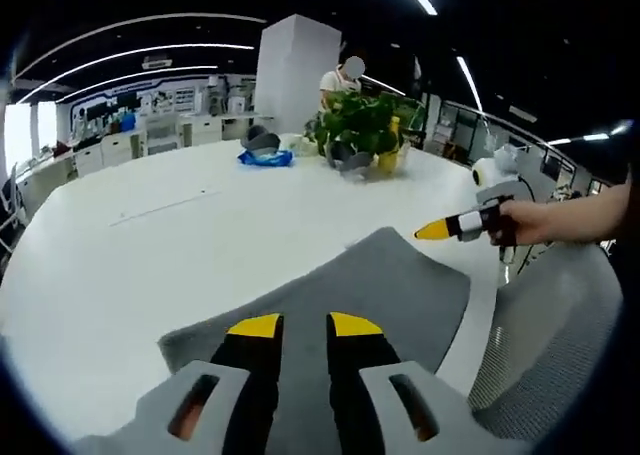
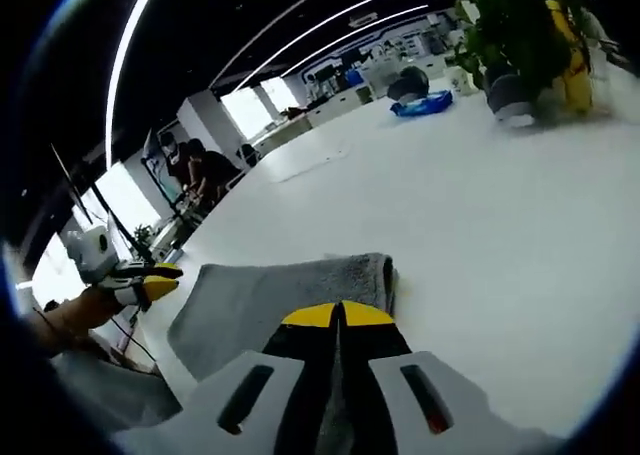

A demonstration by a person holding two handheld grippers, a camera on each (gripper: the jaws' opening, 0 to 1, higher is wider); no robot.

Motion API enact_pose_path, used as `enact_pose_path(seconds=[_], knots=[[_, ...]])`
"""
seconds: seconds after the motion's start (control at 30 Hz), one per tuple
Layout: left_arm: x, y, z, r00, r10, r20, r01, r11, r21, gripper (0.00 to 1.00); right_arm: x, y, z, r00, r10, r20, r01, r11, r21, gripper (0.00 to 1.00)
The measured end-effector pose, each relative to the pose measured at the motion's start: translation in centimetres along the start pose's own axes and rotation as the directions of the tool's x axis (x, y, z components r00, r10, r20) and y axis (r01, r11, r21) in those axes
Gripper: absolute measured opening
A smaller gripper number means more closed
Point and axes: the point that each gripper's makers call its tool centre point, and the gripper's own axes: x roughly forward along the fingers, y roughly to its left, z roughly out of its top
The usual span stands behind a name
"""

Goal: Fold the towel on the table until its edges align and the towel forms a compact rectangular stack.

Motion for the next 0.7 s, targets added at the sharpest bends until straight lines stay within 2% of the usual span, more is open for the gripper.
enact_pose_path(seconds=[0.07,0.13,0.2,0.27,0.37,0.47,0.53,0.6,0.7], knots=[[0.5,-1.1,-0.1,1.000,-0.015,-0.013,0.016,1.000,0.019,0.17,0.1,0.3,-0.1,1.000,0.004,-0.013,-0.004,1.000,-0.031,0.00],[0.7,-2.1,-0.1,0.999,-0.046,-0.015,0.047,0.999,0.007,0.17,0.2,0.5,-0.2,1.000,0.005,-0.028,-0.007,0.998,-0.062,0.00],[0.8,-3.9,-0.4,0.990,-0.142,-0.025,0.142,0.990,-0.003,0.17,0.2,0.6,-0.3,0.998,-0.004,-0.059,-0.005,0.988,-0.155,0.00],[0.7,-4.7,-1.3,0.978,-0.190,-0.084,0.192,0.981,0.018,0.15,0.3,1.4,-0.2,0.998,0.013,-0.059,-0.024,0.981,-0.191,0.00],[1.2,-5.3,-1.6,0.979,-0.183,-0.093,0.187,0.981,0.040,0.12,0.6,2.5,-0.8,0.995,0.050,-0.082,-0.066,0.976,-0.209,0.00],[2.0,-6.1,-1.4,0.983,-0.170,-0.073,0.167,0.985,-0.042,0.12,1.2,3.3,-2.3,0.987,0.070,-0.145,-0.104,0.964,-0.245,0.00],[2.5,-6.9,-1.3,0.980,-0.182,-0.081,0.180,0.983,-0.032,0.12,1.5,3.7,-2.8,0.982,0.086,-0.168,-0.127,0.959,-0.254,0.00],[3.2,-8.4,-1.5,0.968,-0.225,-0.116,0.229,0.973,0.025,0.12,1.7,4.5,-3.3,0.976,0.109,-0.189,-0.159,0.950,-0.270,0.00],[4.1,-10.2,-2.2,0.948,-0.276,-0.162,0.289,0.955,0.062,0.12,1.9,5.3,-4.0,0.967,0.130,-0.219,-0.193,0.936,-0.296,0.00]])
